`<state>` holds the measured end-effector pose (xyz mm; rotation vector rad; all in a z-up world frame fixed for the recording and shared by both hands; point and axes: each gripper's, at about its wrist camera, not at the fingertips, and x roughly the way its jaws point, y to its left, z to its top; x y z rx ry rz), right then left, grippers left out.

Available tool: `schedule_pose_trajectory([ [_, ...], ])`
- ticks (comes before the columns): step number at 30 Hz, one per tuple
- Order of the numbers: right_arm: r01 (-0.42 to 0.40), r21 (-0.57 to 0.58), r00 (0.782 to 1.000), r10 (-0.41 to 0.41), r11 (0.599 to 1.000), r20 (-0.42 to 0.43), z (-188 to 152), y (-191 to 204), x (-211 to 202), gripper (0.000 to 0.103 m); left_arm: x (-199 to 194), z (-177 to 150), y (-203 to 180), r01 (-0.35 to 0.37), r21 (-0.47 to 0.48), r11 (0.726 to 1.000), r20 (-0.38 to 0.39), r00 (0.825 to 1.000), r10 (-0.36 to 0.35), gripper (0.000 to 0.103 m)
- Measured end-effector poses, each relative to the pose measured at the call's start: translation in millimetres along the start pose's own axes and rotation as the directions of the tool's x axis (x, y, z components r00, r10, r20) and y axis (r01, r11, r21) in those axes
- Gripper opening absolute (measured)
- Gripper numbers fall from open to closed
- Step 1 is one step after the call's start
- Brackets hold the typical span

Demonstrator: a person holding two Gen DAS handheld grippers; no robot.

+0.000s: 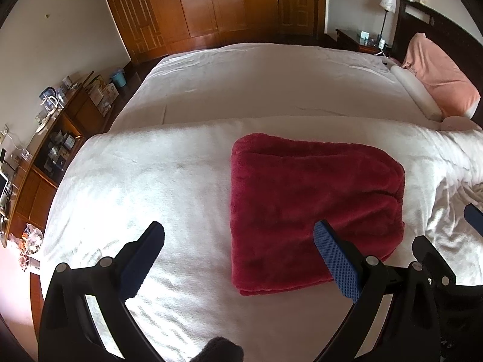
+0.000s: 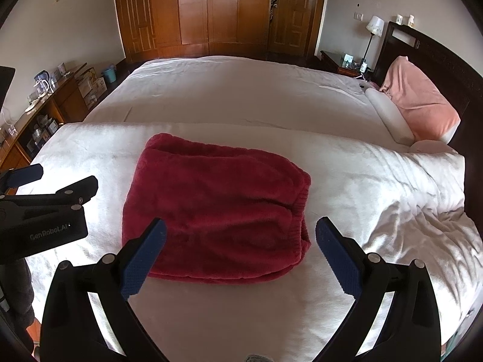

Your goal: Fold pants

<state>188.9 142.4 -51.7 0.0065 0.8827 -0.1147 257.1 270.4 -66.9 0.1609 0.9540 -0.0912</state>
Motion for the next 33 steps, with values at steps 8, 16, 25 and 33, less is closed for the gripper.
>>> schedule_pose_trajectory([
  [8,0.004,-0.005,1.000,-0.004,1.000,0.024,2,-6,-12,0.100,-11,2,0,0.014,-0.010,1.000,0.008,1.000,-0.014,0.098],
  [16,-0.025,-0.002,0.999,0.025,1.000,0.044,1,-12,-27,0.100,-26,1,-5,0.035,-0.012,0.999,0.020,0.999,-0.035,0.098],
  [25,-0.029,-0.013,0.997,0.030,1.000,0.072,1,-19,-45,0.100,-47,3,-8,0.046,-0.019,0.999,0.048,0.998,-0.045,0.098],
  [33,-0.043,-0.041,0.994,0.046,0.998,0.095,-2,-23,-64,0.100,-73,2,-10,0.100,-0.046,0.994,0.084,0.992,-0.095,0.098],
])
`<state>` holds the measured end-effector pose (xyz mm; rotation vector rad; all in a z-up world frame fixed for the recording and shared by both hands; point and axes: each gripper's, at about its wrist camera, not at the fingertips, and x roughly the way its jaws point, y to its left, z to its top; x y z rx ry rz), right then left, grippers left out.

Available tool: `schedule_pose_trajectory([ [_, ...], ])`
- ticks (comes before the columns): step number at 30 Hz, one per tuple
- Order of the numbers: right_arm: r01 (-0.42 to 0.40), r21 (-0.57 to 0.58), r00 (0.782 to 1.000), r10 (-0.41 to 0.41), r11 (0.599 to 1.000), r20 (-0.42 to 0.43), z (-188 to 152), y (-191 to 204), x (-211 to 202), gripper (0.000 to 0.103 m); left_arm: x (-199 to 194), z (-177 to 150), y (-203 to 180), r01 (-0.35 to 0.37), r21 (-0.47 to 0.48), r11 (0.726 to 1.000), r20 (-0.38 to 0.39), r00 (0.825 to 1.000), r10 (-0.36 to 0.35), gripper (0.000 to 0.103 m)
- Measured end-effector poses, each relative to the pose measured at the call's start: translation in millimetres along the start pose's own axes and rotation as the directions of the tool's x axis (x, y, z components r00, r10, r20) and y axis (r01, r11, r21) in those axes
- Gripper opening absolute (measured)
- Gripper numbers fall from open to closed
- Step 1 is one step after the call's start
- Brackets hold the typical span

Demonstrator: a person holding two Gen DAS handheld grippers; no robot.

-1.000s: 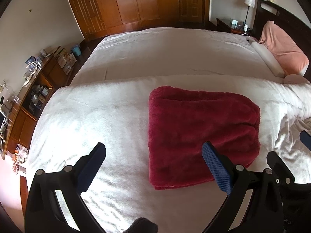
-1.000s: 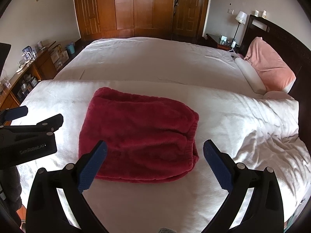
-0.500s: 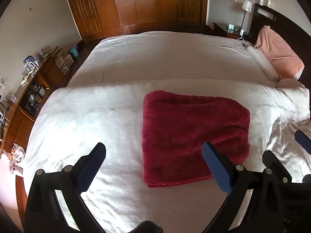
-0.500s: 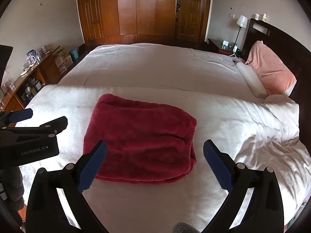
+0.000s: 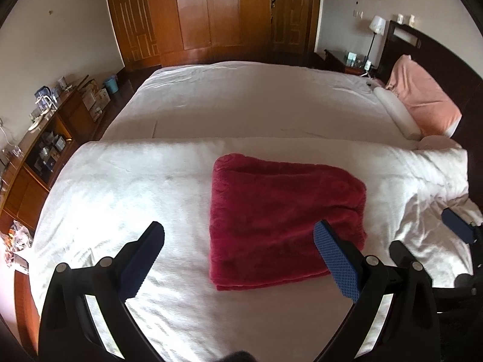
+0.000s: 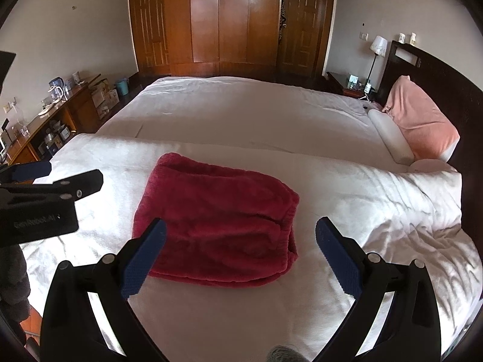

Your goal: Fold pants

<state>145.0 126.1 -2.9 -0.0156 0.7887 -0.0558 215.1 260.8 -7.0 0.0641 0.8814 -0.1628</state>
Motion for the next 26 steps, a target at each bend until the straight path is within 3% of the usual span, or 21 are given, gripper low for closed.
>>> schedule_pose_trajectory([
  [5,-0.014,-0.014,1.000,0.014,1.000,0.007,-4,-4,-9,0.100,-25,-6,-9,0.002,0.009,1.000,0.097,0.995,-0.002,0.098],
  [8,-0.019,-0.019,1.000,0.019,1.000,0.006,-5,-8,-11,0.100,-33,-8,-18,-0.012,0.030,0.999,0.117,0.993,0.009,0.098],
  [26,-0.037,-0.031,0.999,0.038,0.999,0.007,-4,-24,-13,0.100,-31,-25,-36,-0.082,0.000,0.997,0.062,0.995,0.082,0.098],
])
